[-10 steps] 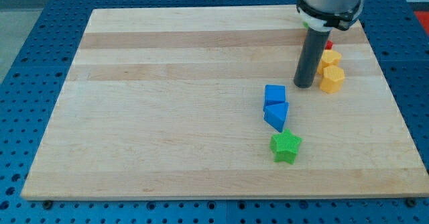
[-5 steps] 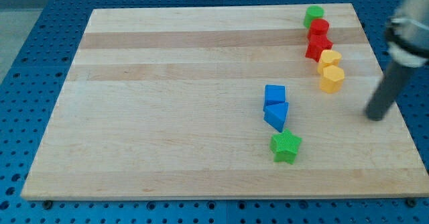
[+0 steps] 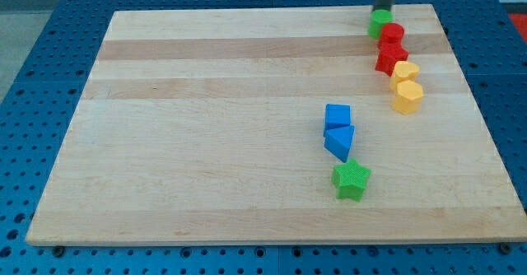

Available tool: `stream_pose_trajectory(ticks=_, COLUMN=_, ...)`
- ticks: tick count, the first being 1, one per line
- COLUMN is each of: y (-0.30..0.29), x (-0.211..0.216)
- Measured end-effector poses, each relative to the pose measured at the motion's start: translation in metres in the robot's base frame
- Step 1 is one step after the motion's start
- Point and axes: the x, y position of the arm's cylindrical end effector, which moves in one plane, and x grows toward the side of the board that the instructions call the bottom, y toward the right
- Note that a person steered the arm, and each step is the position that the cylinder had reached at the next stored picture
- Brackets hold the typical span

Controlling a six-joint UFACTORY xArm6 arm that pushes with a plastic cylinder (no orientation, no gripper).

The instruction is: Slide the green circle to the top of the cube

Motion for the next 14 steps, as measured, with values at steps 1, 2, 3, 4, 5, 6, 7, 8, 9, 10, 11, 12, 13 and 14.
stream_pose_trajectory(ticks=1, y=0.003, x=-0.008)
stream_pose_trajectory(ticks=2, y=0.055, x=-0.022)
stream_pose_trajectory(ticks=3, y=0.035, x=0.004)
stream_pose_trajectory(ticks=4, y=-0.004, x=0.034)
stream_pose_trajectory(ticks=5, y=-0.034, x=0.049)
stream_pose_trajectory(ticks=6, y=-0.047, x=0.075)
stream_pose_trajectory(ticks=7, y=-0.047, x=0.112)
stream_pose_trajectory(ticks=8, y=-0.061, x=0.093)
stream_pose_trajectory(ticks=9, y=-0.013, x=0.091)
stream_pose_trajectory(ticks=10, y=-0.02, x=0.114)
stream_pose_trajectory(ticks=11, y=-0.04, x=0.137)
stream_pose_trajectory(ticks=12, y=-0.055, x=0.138)
stream_pose_trajectory(ticks=13, y=-0.061, x=0.153)
stream_pose_trajectory(ticks=14, y=-0.063, x=0.154)
